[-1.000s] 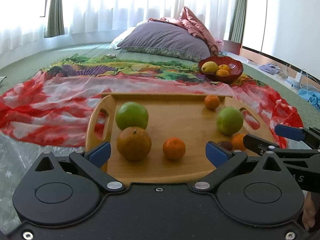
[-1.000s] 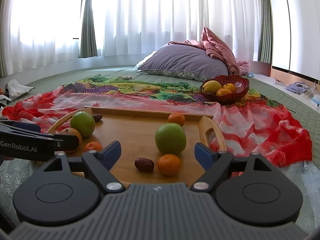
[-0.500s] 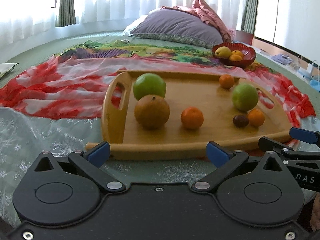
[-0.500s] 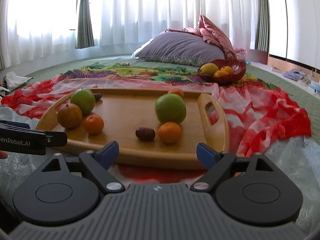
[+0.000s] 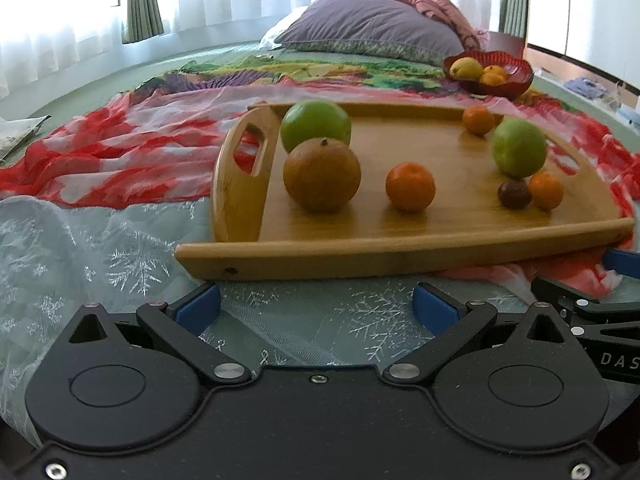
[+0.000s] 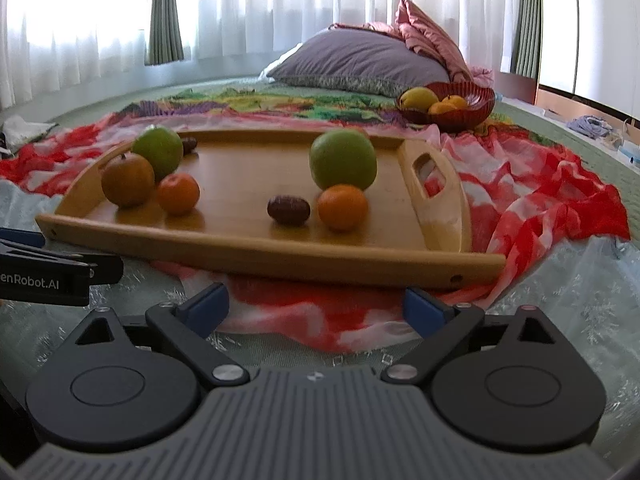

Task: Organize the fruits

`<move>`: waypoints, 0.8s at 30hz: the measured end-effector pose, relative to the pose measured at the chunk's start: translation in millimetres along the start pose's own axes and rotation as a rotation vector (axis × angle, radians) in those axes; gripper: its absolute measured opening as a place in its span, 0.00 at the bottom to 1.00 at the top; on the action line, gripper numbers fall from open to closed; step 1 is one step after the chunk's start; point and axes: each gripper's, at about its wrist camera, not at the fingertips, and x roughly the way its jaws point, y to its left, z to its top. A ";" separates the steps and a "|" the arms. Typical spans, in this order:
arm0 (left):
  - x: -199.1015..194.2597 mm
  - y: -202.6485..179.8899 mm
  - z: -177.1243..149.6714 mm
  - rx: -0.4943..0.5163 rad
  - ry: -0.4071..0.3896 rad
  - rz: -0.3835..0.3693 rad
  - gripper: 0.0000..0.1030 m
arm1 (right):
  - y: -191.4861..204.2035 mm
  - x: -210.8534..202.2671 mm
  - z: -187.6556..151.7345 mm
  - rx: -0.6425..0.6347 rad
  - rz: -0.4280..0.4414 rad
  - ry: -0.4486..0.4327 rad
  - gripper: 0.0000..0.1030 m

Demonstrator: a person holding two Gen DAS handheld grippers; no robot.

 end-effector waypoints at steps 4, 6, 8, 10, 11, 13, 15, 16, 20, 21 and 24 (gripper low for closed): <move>2.9 -1.2 -3.2 0.007 -0.013 0.005 1.00 | 2.3 4.8 -2.3 -0.007 -0.011 0.009 1.00; 4.9 -0.7 -3.9 -0.004 -0.014 0.006 1.00 | 3.6 8.0 -2.2 -0.015 -0.012 0.019 1.00; 6.2 -0.8 -3.7 -0.008 -0.014 0.009 1.00 | 4.0 10.4 -1.5 -0.018 -0.011 0.027 1.00; 7.5 -1.9 -3.4 -0.010 -0.013 0.014 1.00 | 4.2 12.0 -2.0 -0.020 -0.010 0.027 1.00; 8.1 -1.8 -3.1 -0.012 -0.012 0.015 1.00 | 4.2 12.3 -2.9 -0.020 -0.009 0.022 1.00; 8.9 -2.3 -2.9 -0.018 -0.010 0.017 1.00 | 4.8 12.3 -5.4 -0.023 -0.010 0.009 1.00; 9.6 -1.5 -2.7 -0.019 -0.008 0.019 1.00 | 5.4 11.5 -8.0 -0.027 -0.011 -0.005 1.00; 9.9 -1.6 -2.4 -0.020 -0.006 0.019 1.00 | 5.4 11.1 -8.8 -0.028 -0.011 -0.009 1.00; 10.5 1.0 -1.4 -0.032 0.001 0.012 1.00 | 6.2 10.3 -10.3 -0.032 -0.015 -0.018 1.00; 11.0 0.8 -1.4 -0.031 0.003 0.013 1.00 | 6.4 10.1 -10.8 -0.032 -0.016 -0.020 1.00; 11.6 -0.7 -1.4 -0.025 0.003 0.019 1.00 | 6.5 10.1 -10.9 -0.030 -0.015 -0.022 1.00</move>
